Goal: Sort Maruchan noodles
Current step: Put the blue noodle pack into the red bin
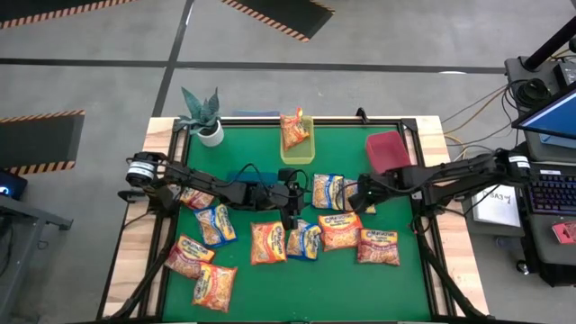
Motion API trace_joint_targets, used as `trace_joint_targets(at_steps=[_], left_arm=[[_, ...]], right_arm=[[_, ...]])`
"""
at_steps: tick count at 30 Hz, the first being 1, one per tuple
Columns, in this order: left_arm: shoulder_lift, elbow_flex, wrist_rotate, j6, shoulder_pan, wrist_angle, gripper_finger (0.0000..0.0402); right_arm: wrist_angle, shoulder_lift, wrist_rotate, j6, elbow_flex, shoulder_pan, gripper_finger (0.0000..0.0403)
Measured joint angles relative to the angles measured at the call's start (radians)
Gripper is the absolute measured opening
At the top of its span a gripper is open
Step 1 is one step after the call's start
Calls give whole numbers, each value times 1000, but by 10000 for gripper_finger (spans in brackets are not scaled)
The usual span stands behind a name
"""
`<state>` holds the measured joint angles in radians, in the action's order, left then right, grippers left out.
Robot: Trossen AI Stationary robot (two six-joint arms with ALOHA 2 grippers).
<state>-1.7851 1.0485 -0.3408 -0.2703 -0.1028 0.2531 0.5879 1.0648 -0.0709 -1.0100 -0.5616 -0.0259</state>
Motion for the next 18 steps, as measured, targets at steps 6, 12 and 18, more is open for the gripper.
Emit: trace_joint_targets(at_steps=[6,12,18], left_arm=[[0,0,0,3,0,1,139],[0,0,0,11,0,10,139],[1,0,11,26,0,44,139]], right_arm=[[-314,87,0,8,47,34,28],[-555,185,80,89,6,68,28],[-468,181,104,158,-88,74,28]])
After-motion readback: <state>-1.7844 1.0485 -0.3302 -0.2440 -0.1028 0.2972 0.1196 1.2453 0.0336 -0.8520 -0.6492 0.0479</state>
